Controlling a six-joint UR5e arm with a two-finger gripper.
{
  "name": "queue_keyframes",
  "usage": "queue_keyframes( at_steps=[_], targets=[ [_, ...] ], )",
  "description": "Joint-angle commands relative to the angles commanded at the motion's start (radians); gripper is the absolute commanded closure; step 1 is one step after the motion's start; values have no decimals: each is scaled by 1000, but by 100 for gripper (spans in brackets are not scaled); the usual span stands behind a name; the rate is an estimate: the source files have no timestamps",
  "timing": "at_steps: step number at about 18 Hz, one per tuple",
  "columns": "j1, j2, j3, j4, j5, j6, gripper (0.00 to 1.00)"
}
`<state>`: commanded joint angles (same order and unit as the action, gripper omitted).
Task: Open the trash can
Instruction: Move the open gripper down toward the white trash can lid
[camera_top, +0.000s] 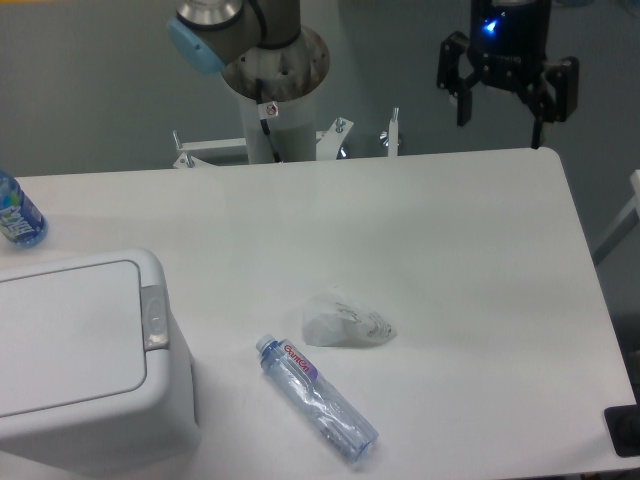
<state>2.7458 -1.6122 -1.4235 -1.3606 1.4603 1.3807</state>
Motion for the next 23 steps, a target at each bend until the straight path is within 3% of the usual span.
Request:
queue_keyframes(
  at_steps=[5,10,12,14,18,23],
  targets=[
    [-64,-11,-9,12,0,-121,0],
    [-237,-83,2,89,-32,-642,0],
    [-284,-106,0,149,-66,-811,0],
    [-325,-115,-2,166,-130,-934,0],
    [-356,-137,2,169,-212,-1089,0],
    [-443,-184,3,267,-218,-1183,0]
  ],
)
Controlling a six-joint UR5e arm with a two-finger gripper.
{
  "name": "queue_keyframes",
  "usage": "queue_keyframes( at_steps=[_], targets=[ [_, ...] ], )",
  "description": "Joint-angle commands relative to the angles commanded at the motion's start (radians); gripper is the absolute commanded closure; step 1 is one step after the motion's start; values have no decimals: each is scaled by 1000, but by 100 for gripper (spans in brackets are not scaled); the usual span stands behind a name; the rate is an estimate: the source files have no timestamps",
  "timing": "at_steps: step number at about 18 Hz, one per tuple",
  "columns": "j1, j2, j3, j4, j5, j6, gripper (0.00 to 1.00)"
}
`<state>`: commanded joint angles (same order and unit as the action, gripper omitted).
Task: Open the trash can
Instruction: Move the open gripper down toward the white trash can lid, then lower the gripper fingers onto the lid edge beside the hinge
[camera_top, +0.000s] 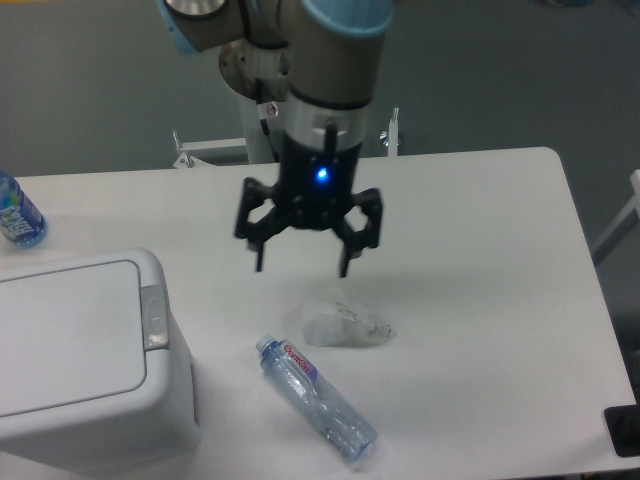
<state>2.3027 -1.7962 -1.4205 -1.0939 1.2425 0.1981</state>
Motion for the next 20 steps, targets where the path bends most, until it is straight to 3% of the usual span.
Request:
queue_keyframes(
  at_steps=[4,20],
  targets=[
    [-29,-15,0,20,-2,-88,0],
    [-75,-34,0,31,0,-91,0]
  ],
)
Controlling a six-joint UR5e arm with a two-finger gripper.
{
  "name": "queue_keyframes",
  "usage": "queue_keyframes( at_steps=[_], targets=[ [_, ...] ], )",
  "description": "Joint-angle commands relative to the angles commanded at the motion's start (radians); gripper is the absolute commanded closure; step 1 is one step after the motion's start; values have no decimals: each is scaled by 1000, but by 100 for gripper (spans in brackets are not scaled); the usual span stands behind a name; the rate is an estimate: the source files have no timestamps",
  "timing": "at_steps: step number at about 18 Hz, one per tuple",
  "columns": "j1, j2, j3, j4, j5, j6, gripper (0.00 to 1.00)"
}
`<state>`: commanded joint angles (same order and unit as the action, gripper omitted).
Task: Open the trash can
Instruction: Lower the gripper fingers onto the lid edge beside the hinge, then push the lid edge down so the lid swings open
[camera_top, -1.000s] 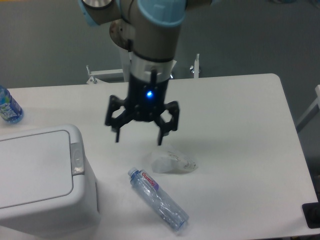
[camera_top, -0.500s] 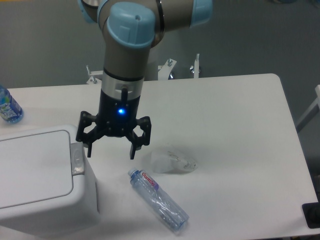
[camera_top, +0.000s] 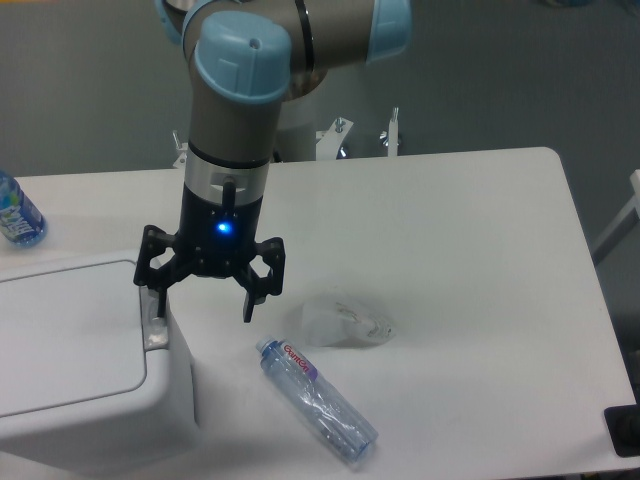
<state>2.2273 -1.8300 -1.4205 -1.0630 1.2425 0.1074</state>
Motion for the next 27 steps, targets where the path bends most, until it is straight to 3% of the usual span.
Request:
queue_keyframes(
  at_steps=[27],
  targets=[
    [0,-20,24,0,2,3,0]
  ],
)
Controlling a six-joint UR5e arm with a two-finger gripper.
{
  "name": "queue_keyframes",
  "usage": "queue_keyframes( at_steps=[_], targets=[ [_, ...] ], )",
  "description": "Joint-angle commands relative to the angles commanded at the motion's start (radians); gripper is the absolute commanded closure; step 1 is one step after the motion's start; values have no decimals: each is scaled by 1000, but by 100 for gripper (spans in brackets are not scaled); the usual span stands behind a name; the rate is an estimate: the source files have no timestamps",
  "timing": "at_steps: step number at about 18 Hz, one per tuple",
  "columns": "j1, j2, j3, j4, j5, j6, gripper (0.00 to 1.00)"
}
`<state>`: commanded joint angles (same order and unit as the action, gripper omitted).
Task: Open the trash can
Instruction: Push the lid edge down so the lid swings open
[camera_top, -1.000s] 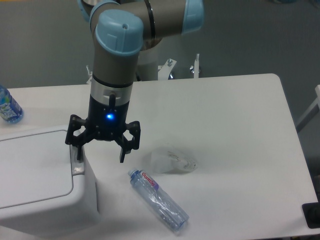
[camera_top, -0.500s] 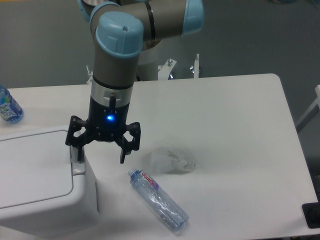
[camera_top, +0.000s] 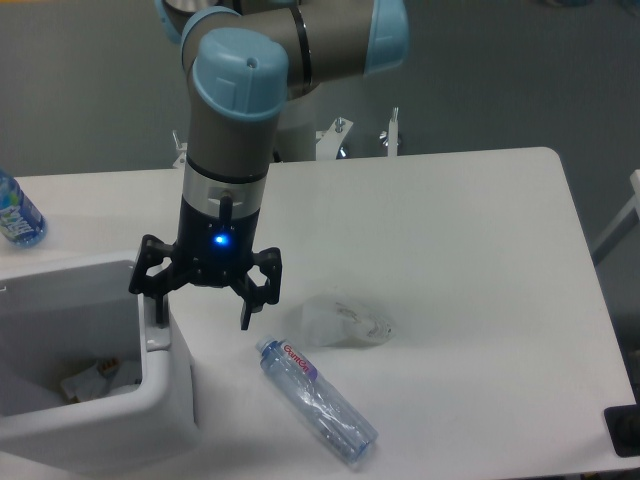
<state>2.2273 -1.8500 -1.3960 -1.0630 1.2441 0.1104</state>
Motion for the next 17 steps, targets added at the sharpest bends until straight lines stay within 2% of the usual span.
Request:
queue_keyframes(
  at_steps=[4,7,9,10,14,17],
  targets=[
    [20,9,64,2,6,35,0],
    [60,18,66,-6,12,147,0],
    [87,41,49,-15,69,233,0],
    [94,46,43,-34,121,285,0],
    [127,48,32,-172,285,562,0],
    [170,49,14,-178,324,710,0]
  ],
)
